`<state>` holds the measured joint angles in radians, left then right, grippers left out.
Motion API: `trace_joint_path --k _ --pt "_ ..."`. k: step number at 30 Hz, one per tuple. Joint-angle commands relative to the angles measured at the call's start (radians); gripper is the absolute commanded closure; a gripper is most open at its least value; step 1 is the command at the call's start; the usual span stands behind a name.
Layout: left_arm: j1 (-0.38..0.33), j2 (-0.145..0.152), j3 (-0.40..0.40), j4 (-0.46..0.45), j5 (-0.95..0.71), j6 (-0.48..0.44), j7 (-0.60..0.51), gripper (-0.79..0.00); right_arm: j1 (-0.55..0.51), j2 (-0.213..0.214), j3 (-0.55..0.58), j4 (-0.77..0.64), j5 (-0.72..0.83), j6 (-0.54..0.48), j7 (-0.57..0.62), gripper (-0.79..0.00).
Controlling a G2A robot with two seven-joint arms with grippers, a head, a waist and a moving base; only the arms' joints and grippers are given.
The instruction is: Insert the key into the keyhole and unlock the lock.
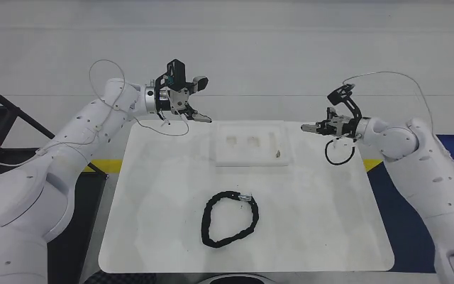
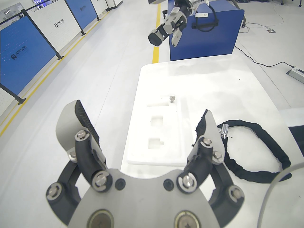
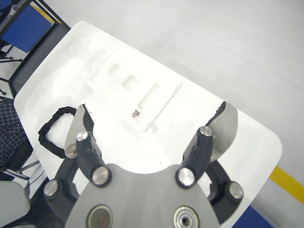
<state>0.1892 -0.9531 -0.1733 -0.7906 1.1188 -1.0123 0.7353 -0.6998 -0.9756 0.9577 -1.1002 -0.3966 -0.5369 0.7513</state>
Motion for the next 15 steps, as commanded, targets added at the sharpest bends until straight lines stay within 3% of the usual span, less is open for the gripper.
trace_joint_path --k 1,8,15 --pt "0.0 0.0 0.0 0.0 0.0 0.0 0.0 -0.785 0.023 -0.021 -0.046 0.017 0.051 0.044 0.041 -0.785" --pt "0.0 0.0 0.0 0.0 0.0 0.0 0.0 -0.785 0.082 -0.096 -0.183 0.112 0.144 0.172 0.123 -0.785" --pt "0.0 0.0 0.0 0.0 0.0 0.0 0.0 -0.785 0.105 -0.181 -0.31 0.194 0.185 0.265 0.13 -0.785"
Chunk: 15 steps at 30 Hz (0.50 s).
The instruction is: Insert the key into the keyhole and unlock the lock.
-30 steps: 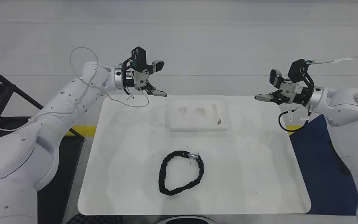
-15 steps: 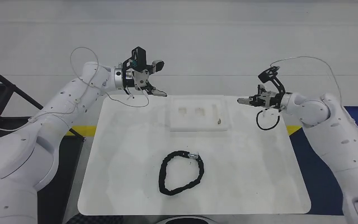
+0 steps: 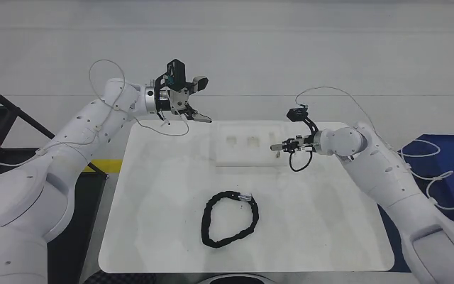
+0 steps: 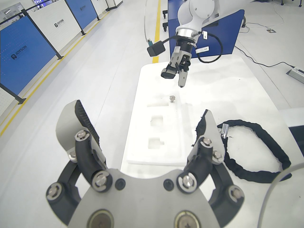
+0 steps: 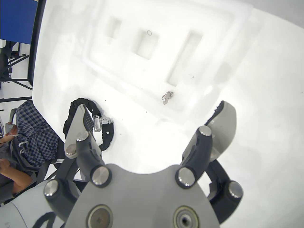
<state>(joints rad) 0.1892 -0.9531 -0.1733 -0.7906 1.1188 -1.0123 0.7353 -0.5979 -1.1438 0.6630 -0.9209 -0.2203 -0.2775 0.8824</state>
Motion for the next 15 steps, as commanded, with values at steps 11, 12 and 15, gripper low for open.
trace_joint_path --k 11,12,15 --pt "0.0 0.0 0.0 0.0 0.0 0.0 0.0 -0.785 0.046 -0.089 -0.092 0.134 0.0 0.037 -0.033 -0.785" --pt "0.0 0.0 0.0 0.0 0.0 0.0 0.0 -0.785 0.046 -0.089 -0.092 0.134 0.0 0.037 -0.033 -0.785" --pt "0.0 0.0 0.0 0.0 0.0 0.0 0.0 -0.785 0.046 -0.089 -0.092 0.134 0.0 0.037 -0.033 -0.785"
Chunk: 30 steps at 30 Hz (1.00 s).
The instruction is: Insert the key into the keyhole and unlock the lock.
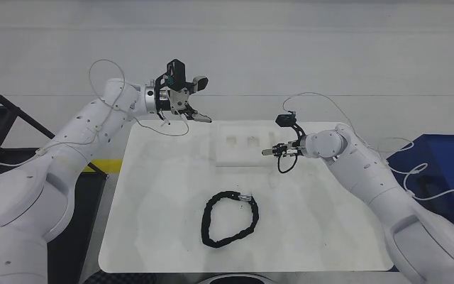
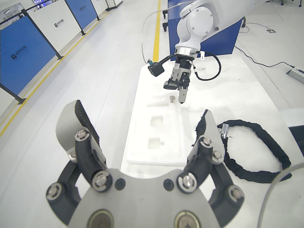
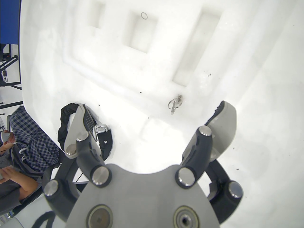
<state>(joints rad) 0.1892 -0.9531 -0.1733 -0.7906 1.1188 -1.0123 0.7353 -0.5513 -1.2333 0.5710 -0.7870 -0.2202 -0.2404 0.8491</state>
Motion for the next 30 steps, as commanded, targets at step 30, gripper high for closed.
trace_joint_path --k 30 --pt "0.0 0.0 0.0 0.0 0.0 0.0 0.0 -0.785 0.064 -0.072 -0.06 0.074 -0.081 -0.04 0.115 -0.785"
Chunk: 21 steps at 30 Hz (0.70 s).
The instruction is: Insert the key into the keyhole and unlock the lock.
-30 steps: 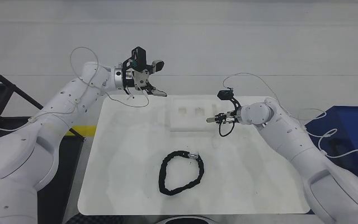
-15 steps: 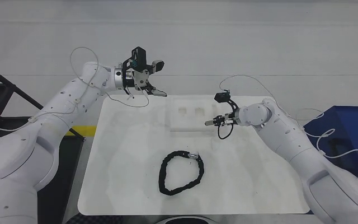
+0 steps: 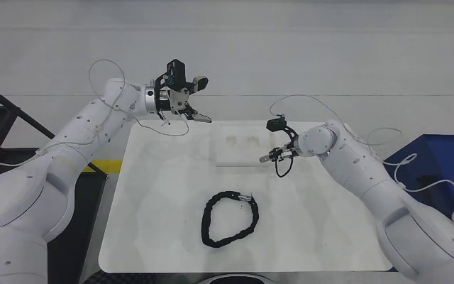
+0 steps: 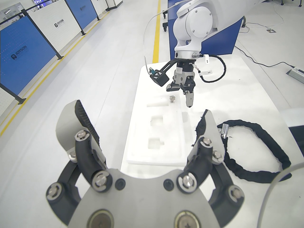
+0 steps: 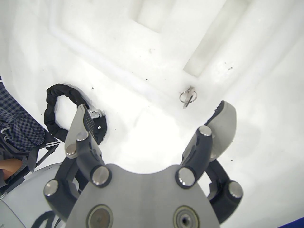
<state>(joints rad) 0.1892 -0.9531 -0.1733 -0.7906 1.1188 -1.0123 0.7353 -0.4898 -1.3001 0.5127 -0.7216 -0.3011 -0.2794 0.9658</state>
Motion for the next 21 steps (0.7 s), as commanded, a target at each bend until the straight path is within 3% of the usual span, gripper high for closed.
trace_joint_path --k 1,2,4,5,14,21 --pt "0.0 0.0 0.0 0.0 0.0 0.0 0.0 -0.785 0.006 -0.01 -0.005 0.018 -0.003 -0.002 0.0 -0.767" --pt "0.0 0.0 0.0 0.0 0.0 0.0 0.0 -0.785 0.01 -0.015 -0.008 0.026 -0.006 -0.001 0.0 -0.714" --pt "0.0 0.0 0.0 0.0 0.0 0.0 0.0 -0.785 0.015 -0.025 -0.011 0.043 -0.008 0.001 0.0 -0.459" --pt "0.0 0.0 0.0 0.0 0.0 0.0 0.0 -0.785 0.02 -0.029 -0.015 0.051 -0.015 0.005 0.002 -0.385" --pt "0.0 0.0 0.0 0.0 0.0 0.0 0.0 -0.785 0.045 -0.067 -0.036 0.098 -0.06 0.073 0.027 -0.382" --pt "0.0 0.0 0.0 0.0 0.0 0.0 0.0 -0.785 0.05 -0.088 -0.034 0.135 -0.067 0.098 0.031 -0.28"
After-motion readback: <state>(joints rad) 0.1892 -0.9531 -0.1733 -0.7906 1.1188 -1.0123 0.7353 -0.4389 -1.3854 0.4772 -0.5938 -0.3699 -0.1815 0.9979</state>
